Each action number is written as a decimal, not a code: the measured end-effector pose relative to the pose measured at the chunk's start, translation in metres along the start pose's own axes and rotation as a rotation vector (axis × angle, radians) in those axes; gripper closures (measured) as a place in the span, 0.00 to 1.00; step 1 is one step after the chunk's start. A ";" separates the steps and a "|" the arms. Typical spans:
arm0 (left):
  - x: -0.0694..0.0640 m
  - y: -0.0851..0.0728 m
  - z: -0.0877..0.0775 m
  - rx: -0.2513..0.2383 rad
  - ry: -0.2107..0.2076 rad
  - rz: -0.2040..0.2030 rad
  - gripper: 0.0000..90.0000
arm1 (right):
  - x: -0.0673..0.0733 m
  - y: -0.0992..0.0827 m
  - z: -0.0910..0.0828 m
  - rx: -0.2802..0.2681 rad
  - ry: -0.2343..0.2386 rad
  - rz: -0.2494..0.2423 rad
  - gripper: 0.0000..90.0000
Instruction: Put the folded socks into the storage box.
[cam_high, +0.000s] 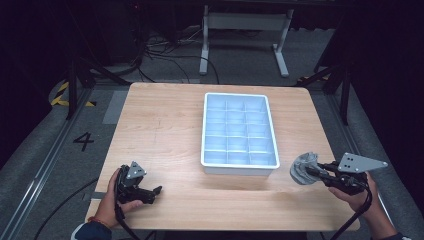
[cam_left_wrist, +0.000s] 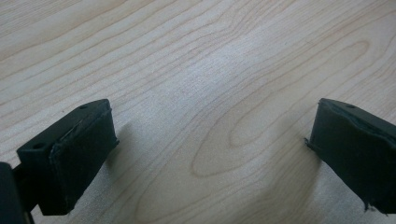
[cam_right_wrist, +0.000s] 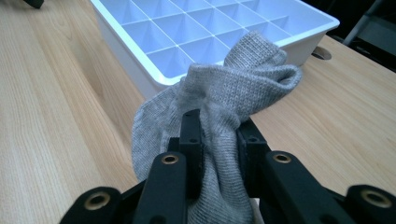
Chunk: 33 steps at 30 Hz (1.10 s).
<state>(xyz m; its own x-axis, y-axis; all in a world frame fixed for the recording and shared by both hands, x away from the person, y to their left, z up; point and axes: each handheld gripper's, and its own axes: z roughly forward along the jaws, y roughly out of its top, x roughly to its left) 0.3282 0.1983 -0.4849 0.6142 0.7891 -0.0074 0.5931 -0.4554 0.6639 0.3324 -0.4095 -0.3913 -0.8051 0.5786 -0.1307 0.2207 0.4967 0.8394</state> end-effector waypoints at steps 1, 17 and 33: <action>0.000 0.000 0.000 0.002 0.001 0.000 0.01 | 0.000 0.001 0.000 -0.001 0.000 -0.002 0.86; 0.000 0.000 0.000 0.000 0.000 0.000 0.01 | -0.012 0.031 -0.005 -0.049 -0.031 -0.034 0.86; 0.000 0.000 0.000 0.001 0.000 0.000 0.01 | -0.012 0.051 0.009 -0.047 -0.028 -0.059 0.86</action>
<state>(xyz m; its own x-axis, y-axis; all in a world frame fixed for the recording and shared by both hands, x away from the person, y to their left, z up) 0.3282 0.1983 -0.4848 0.6144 0.7889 -0.0075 0.5934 -0.4558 0.6634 0.3579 -0.3850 -0.3516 -0.8001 0.5673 -0.1948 0.1468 0.5001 0.8534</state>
